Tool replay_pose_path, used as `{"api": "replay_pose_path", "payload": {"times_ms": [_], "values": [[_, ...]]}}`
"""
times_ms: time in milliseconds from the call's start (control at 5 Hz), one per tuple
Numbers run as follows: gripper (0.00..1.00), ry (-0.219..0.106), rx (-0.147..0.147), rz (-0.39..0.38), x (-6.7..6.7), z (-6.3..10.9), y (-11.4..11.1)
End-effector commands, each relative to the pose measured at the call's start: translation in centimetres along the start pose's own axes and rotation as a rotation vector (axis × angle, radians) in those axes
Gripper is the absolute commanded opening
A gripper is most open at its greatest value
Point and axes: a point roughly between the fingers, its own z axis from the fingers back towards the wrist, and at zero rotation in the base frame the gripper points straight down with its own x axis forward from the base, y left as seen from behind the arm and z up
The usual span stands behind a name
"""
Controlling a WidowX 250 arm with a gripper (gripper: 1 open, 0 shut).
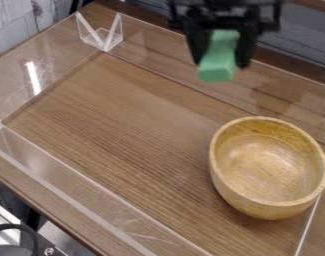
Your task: Remove the green block from inside the brown bowl and put it on the table
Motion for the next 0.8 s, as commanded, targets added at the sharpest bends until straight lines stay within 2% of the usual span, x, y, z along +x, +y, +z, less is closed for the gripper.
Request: {"api": "replay_pose_path", "payload": {"times_ms": [0, 200, 400, 600], "values": [[0.0, -0.051, -0.014, -0.081, -1.3, 0.6, -1.8], [0.0, -0.05, -0.016, -0.174, -2.9, 0.1, -4.3], [0.0, -0.06, -0.016, -0.235, -3.8, -0.4, -5.5], [0.0, -0.085, -0.006, -0.204, -3.7, 0.3, -3.6]]}}
